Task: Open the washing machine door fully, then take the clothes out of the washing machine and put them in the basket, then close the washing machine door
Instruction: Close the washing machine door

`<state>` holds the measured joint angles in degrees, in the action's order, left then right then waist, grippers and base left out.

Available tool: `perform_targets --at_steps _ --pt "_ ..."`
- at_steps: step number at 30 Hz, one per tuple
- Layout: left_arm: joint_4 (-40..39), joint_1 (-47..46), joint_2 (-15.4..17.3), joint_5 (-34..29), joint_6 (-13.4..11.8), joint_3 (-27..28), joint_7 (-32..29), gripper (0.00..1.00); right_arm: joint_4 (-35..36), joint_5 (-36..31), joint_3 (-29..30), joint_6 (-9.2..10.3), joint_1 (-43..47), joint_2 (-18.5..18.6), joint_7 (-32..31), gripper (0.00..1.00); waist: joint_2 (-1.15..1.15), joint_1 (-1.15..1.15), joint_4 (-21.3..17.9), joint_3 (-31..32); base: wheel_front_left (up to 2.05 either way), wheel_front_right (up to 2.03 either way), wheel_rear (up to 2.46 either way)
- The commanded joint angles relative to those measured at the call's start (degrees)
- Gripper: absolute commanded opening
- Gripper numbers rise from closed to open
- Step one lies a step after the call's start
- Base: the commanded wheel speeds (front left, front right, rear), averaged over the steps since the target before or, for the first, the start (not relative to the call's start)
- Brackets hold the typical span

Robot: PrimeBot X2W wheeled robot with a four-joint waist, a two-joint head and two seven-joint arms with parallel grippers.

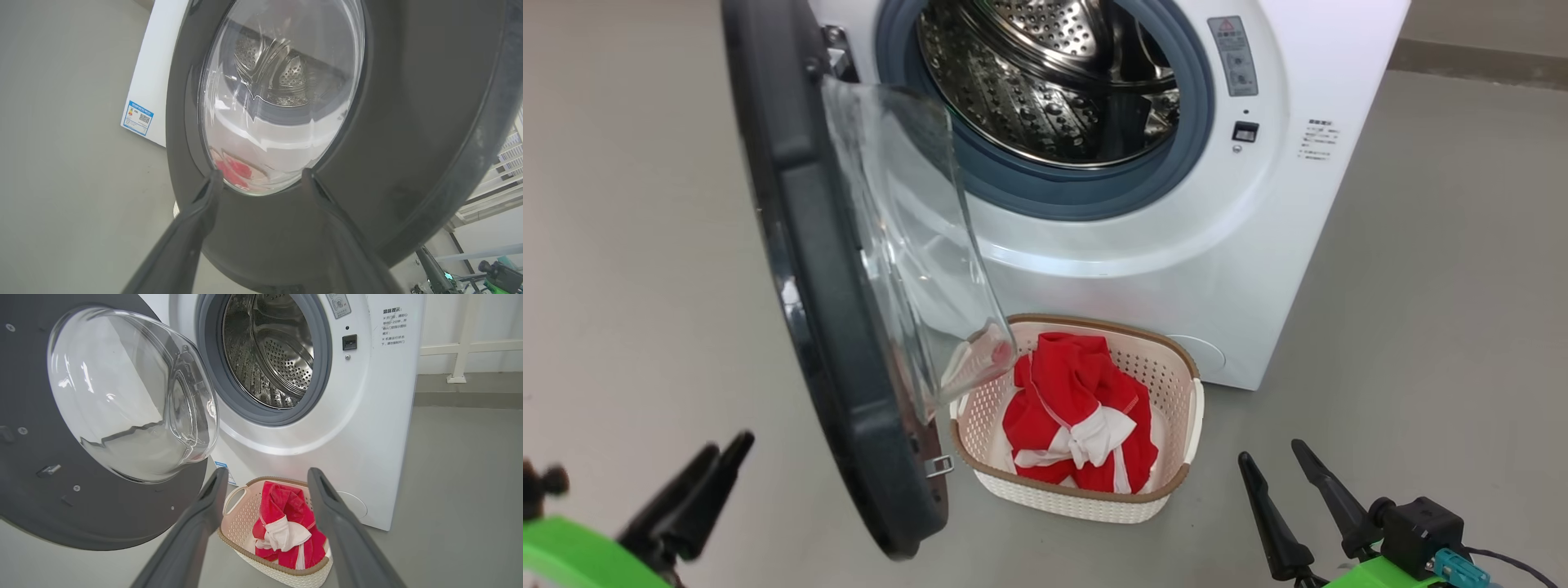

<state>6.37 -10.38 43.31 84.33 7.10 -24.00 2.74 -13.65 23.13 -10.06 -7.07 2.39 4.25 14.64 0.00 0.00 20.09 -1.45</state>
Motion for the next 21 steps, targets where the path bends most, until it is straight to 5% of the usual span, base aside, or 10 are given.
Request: perform_targets --at_steps 1,15,21 --pt "-0.3 -0.8 1.9 0.2 0.4 2.1 1.3 1.0 1.2 0.1 -1.3 -0.42 -0.8 0.3 0.4 1.0 0.0 0.0 0.4 0.2 0.0 0.0 0.0" --pt "6.0 5.3 -4.3 -1.8 0.4 -1.5 11.6 1.0 0.7 0.5 -1.7 -0.42 -0.7 0.7 0.4 1.0 0.0 0.0 1.6 0.9 0.0 0.0 0.0" --pt "9.5 7.3 -8.4 -6.7 0.4 3.1 12.2 1.0 0.5 0.8 -1.5 -0.42 -0.4 0.8 0.4 1.0 0.0 0.0 1.6 1.7 0.0 0.0 0.0"
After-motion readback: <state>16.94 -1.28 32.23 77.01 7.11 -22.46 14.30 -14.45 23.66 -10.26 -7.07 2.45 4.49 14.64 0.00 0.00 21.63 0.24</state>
